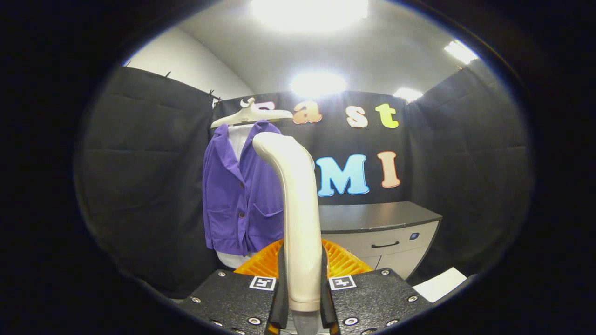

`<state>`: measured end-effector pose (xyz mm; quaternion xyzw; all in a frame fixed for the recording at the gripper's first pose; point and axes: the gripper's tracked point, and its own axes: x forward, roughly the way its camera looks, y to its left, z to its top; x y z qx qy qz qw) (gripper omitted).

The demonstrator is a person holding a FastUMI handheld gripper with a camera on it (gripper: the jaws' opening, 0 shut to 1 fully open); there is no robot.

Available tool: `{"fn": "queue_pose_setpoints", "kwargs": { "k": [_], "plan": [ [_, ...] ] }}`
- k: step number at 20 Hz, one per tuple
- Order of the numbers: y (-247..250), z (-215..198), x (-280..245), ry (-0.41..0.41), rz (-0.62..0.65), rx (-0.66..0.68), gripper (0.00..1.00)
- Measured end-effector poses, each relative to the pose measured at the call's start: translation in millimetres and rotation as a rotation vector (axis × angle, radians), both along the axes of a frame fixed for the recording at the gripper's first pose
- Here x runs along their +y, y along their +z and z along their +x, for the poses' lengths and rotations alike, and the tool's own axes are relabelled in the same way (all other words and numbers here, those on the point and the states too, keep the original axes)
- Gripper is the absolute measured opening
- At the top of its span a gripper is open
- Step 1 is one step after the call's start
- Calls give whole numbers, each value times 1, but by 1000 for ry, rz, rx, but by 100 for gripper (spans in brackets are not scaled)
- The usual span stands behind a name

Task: Iron the clothes twice with a garment steamer, once on the left side and once on the right side.

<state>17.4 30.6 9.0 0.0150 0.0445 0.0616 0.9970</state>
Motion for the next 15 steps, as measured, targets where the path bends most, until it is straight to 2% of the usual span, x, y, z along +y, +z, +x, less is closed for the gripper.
{"fn": "queue_pose_setpoints", "kwargs": {
  "k": [5, 9, 15],
  "plan": [
    [15, 4, -1, -90, 4, -35, 27],
    [18, -2, 10, -107, -19, -57, 27],
    [14, -10, 42, -88, -55, -61, 27]
  ]
}}
